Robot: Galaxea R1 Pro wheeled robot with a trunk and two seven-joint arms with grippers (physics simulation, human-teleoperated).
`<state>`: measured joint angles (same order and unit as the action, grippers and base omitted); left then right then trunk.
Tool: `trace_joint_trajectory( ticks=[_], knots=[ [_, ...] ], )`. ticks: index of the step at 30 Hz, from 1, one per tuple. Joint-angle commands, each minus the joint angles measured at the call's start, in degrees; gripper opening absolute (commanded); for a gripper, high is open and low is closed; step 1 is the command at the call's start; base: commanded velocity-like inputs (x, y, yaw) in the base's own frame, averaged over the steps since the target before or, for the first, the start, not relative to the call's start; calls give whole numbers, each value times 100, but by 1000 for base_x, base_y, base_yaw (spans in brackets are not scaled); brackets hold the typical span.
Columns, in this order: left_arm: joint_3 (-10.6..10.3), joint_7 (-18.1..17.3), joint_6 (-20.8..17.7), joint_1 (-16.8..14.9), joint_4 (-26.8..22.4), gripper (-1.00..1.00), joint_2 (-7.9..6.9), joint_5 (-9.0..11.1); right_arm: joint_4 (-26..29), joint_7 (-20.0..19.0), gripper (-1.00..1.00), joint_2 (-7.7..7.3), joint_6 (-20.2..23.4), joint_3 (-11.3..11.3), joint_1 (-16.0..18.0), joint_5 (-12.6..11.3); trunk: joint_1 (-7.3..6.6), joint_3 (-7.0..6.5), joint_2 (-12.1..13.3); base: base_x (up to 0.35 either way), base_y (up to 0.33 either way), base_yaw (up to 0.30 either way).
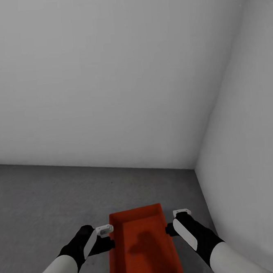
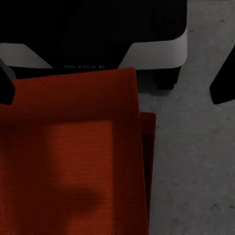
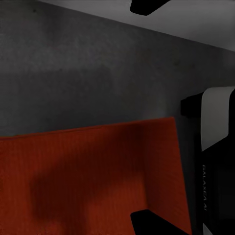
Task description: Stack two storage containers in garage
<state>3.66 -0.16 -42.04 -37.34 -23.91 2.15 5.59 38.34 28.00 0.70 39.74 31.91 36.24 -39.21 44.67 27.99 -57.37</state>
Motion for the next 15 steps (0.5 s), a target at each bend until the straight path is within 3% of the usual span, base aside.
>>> trace_joint_trajectory(
  ticks=[1,15],
  knots=[
    [38,-1,-32,-2,-8,100,5,13,7,57,100,-4,7,26,6,-60,1,0,-4,0,0,0],
    [30,-2,-32,-2,-8,100,5,12,7,56,100,-9,7,26,6,-60,1,-13,-4,0,0,0]
  ],
)
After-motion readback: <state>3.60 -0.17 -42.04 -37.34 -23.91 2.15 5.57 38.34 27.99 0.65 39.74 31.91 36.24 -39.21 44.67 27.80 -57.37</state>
